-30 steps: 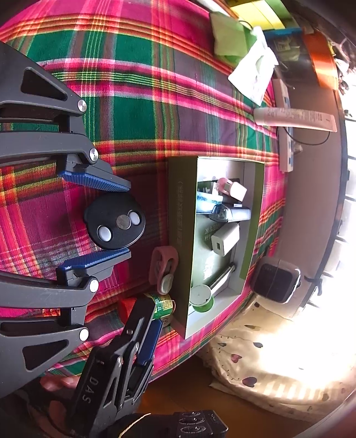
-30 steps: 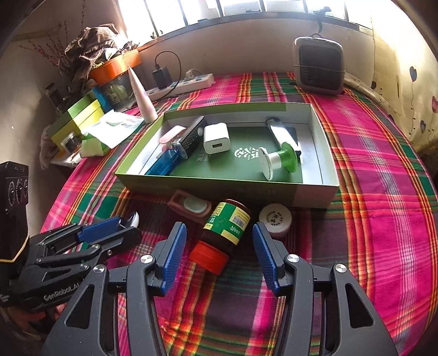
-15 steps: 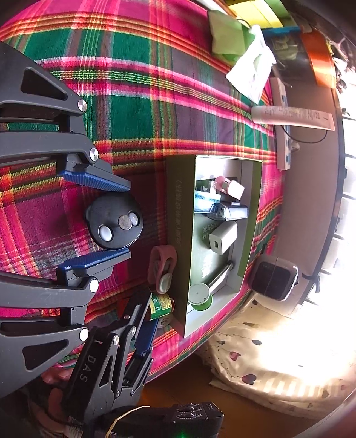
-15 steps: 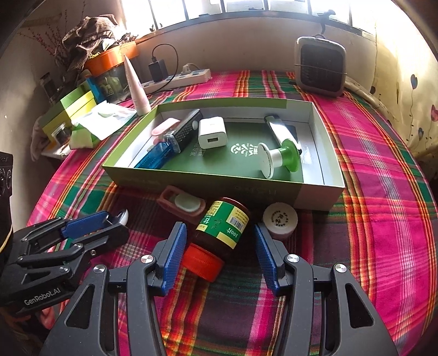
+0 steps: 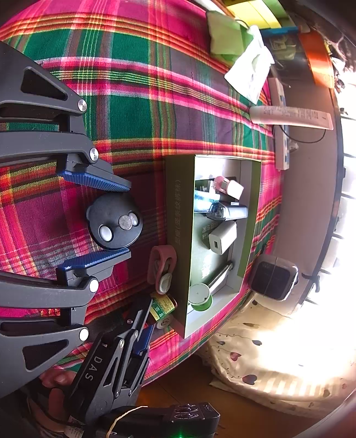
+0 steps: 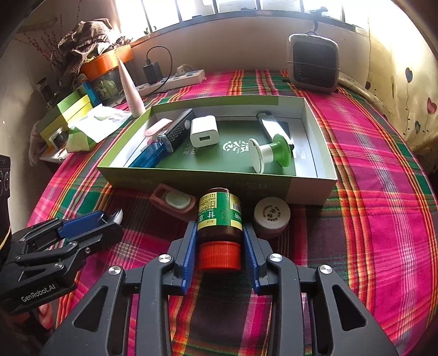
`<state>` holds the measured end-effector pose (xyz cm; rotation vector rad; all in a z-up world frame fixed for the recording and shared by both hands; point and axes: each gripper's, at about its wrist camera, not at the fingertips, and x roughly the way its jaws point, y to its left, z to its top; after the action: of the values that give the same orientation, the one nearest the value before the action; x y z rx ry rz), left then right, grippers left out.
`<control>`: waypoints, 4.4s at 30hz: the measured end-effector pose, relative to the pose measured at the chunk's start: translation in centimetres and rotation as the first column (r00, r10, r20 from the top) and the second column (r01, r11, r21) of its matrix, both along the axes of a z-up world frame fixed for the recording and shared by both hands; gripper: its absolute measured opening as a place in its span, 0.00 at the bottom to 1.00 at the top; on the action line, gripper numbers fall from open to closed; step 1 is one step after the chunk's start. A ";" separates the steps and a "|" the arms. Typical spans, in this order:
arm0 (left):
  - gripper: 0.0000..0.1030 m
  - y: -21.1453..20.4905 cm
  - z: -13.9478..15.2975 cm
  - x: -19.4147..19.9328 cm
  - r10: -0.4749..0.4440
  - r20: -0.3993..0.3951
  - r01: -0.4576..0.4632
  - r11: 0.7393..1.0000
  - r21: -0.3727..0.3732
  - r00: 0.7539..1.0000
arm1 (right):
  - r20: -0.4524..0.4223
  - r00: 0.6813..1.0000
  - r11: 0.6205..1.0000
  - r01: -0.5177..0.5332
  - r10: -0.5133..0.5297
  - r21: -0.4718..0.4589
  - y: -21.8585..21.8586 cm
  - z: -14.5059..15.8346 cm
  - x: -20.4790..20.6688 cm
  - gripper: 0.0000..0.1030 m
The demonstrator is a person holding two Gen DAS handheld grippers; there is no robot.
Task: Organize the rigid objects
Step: 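Lift the jar with the right gripper while the left gripper lifts the fob, then carry the jar and fob with both grippers over the green box, then open the right gripper to drop the jar while the left gripper releases the fob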
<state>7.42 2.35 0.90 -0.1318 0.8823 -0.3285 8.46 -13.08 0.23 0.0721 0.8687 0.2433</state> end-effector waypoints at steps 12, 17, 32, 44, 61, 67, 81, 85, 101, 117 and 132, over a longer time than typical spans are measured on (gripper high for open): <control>0.40 0.0 0.0 0.0 0.000 0.000 0.000 1.000 0.001 1.000 | -0.001 1.000 1.000 -0.002 0.002 0.006 -0.1 0.0 0.0 0.32; 0.40 -0.1 0.0 0.0 0.001 -0.001 -0.001 1.000 0.000 1.000 | 0.000 1.000 1.000 -0.008 0.008 0.007 -0.1 0.0 -0.2 0.32; 0.40 0.4 0.9 -0.3 0.016 0.026 -0.016 1.000 0.002 1.000 | 0.027 0.999 1.000 -0.023 0.022 0.022 -0.1 1.1 -1.0 0.32; 0.40 0.5 3.0 -1.0 0.026 0.077 -0.027 1.000 0.012 0.997 | 0.057 0.998 0.999 -0.033 0.032 0.025 -0.1 2.1 -1.4 0.32; 0.40 -0.2 5.5 0.7 0.009 0.120 -0.010 1.000 0.004 0.993 | 0.114 0.993 0.999 -0.035 0.030 0.042 -1.2 4.8 -0.3 0.32; 0.40 -1.0 6.0 1.9 -0.004 0.123 0.004 1.000 0.002 0.992 | 0.133 0.991 0.999 -0.028 0.022 0.041 -1.8 5.9 1.4 0.32; 0.40 -3.0 5.8 5.6 -0.031 0.100 0.031 1.000 0.004 0.994 | 0.125 0.992 1.000 -0.018 0.015 0.024 -3.2 7.1 7.0 0.32; 0.40 -3.5 5.5 6.4 -0.037 0.093 0.036 0.999 0.008 0.995 | 0.100 0.995 0.999 -0.025 0.021 0.035 -3.3 6.7 8.6 0.32; 0.40 -5.4 3.4 8.8 -0.048 0.043 0.046 0.998 0.053 0.998 | -0.001 0.996 0.996 -0.087 0.087 0.035 -1.8 3.0 12.7 0.32; 0.40 -5.9 1.8 10.2 -0.048 0.004 0.048 0.996 0.070 0.999 | -0.033 0.996 0.997 -0.078 0.078 0.017 -1.9 1.4 13.9 0.32; 0.40 -5.8 1.4 10.5 -0.047 -0.013 0.047 0.996 0.070 0.999 | -0.041 0.996 0.997 -0.081 0.081 0.002 -1.8 0.9 14.0 0.32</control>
<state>17.89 -3.44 2.35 -0.0478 0.9083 -0.3403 22.47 -14.85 1.08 0.0419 0.9139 0.3191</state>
